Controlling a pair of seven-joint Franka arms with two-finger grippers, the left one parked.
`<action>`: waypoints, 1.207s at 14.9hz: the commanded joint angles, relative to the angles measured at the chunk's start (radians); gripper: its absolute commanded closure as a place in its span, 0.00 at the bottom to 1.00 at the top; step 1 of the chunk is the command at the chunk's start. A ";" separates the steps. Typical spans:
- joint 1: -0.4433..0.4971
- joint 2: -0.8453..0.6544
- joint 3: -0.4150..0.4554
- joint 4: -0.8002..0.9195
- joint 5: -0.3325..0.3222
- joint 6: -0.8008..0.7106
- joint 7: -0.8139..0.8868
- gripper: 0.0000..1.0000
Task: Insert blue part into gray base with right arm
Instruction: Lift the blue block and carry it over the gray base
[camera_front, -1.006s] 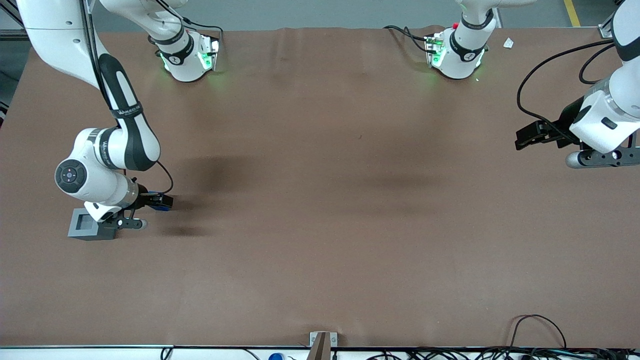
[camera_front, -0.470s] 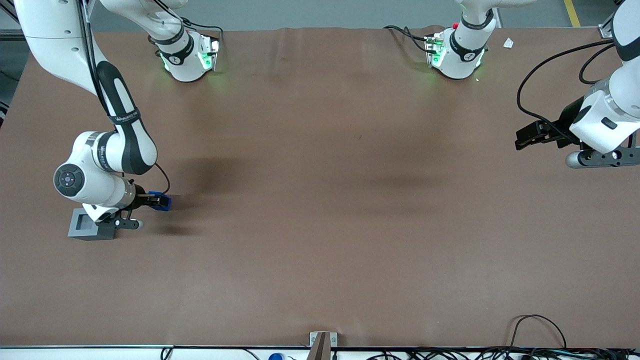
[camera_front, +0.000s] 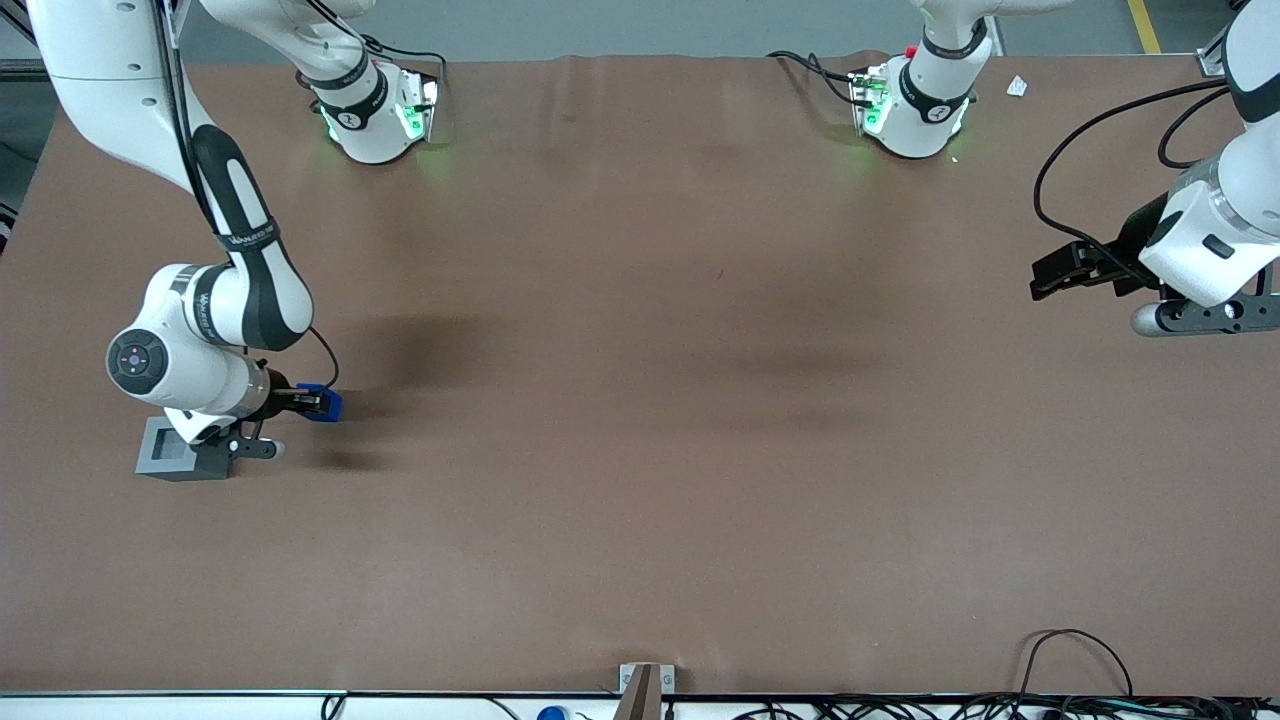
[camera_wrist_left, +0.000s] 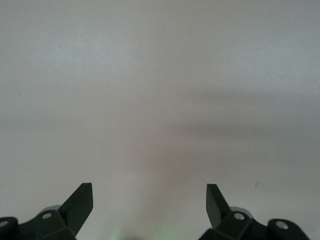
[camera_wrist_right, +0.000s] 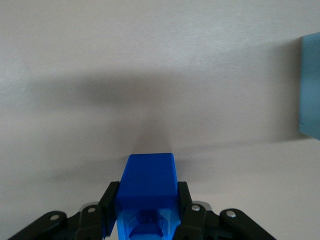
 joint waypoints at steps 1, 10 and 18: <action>-0.048 -0.009 0.006 0.063 0.014 -0.022 -0.004 0.95; -0.154 0.083 0.005 0.359 0.008 -0.230 -0.002 0.96; -0.194 0.125 0.003 0.442 -0.033 -0.263 -0.005 0.99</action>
